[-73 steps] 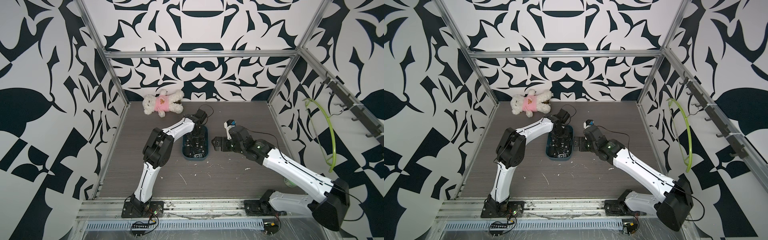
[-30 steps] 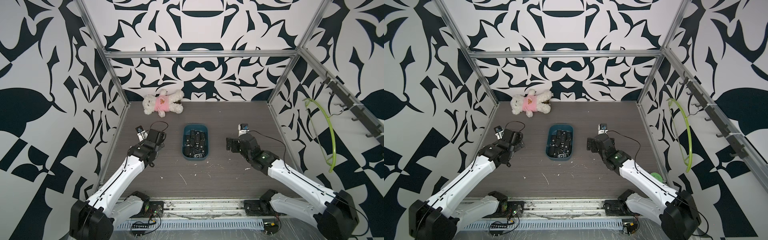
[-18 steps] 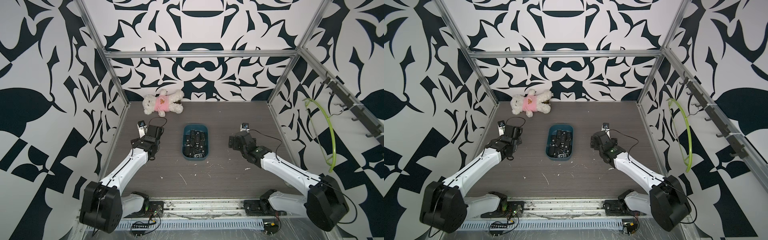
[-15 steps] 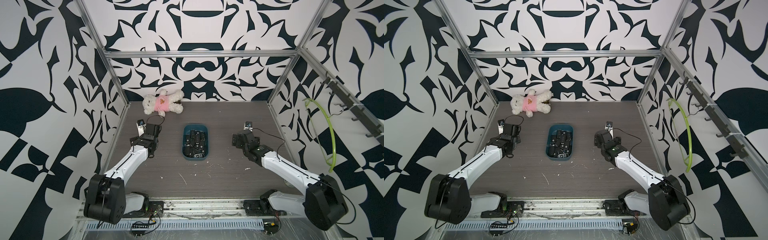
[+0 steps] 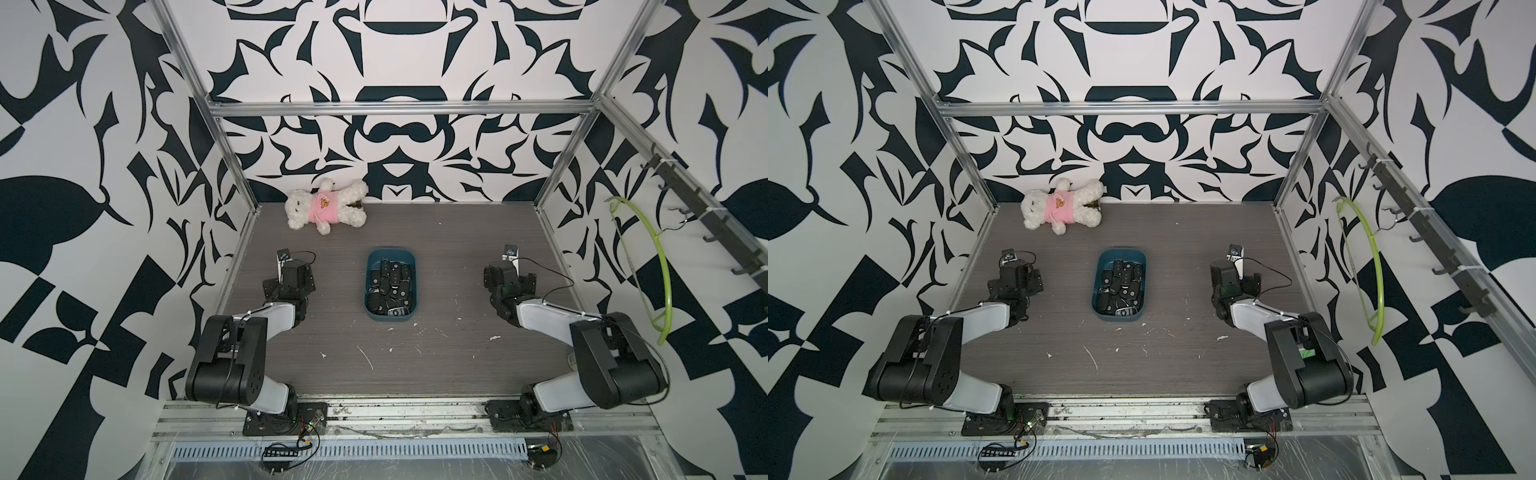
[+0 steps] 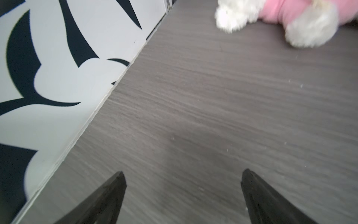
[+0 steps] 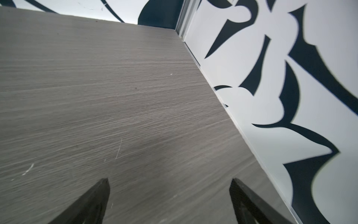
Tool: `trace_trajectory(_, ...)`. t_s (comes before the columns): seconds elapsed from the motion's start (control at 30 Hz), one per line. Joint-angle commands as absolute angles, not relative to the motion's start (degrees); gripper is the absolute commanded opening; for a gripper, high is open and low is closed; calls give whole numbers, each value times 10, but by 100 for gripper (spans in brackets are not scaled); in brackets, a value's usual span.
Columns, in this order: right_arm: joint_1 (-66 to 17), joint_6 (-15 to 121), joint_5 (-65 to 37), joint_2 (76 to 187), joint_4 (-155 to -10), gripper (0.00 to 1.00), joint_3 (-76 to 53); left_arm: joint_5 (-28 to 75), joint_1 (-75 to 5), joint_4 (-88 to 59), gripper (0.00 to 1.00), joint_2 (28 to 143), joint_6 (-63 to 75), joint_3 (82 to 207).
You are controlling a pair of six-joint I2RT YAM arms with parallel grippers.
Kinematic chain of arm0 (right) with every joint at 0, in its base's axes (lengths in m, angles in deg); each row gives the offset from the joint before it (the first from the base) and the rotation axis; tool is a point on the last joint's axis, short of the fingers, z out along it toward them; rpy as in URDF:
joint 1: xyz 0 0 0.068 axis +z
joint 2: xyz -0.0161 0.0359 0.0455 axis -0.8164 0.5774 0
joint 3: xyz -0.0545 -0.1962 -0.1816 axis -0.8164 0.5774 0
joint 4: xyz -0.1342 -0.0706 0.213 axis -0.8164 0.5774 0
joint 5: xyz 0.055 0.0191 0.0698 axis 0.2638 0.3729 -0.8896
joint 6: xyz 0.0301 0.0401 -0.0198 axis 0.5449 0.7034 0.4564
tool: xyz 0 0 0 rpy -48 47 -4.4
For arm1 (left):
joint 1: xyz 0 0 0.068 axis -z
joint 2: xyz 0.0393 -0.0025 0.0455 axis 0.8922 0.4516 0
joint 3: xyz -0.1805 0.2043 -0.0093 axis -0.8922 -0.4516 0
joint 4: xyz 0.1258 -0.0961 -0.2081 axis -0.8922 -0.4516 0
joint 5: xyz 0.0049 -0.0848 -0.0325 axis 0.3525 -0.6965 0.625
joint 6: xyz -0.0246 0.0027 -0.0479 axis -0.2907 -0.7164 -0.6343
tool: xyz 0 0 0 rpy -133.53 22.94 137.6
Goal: Place the car key into the storage box
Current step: Reset both arms
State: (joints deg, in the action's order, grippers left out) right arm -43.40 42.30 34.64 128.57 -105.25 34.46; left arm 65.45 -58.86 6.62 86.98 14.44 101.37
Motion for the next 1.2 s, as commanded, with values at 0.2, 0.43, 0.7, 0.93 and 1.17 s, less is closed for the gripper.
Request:
trace_trajectory(0.2,-500,400,190,1292,-1286,100,439,504,-610,248,99,883,183,963)
trace_trajectory(0.43,-499,386,158,1317,-1367,97,473,448,-609,310,99,900,201,933)
trace_trajectory(0.7,-500,379,151,1322,-1322,99,446,450,-610,329,99,905,202,929)
trace_trajectory(0.93,-500,378,151,1321,-1321,99,446,449,-610,324,99,904,202,930)
trace_trajectory(1.17,-500,378,151,1321,-1321,99,446,449,-610,323,99,905,203,931)
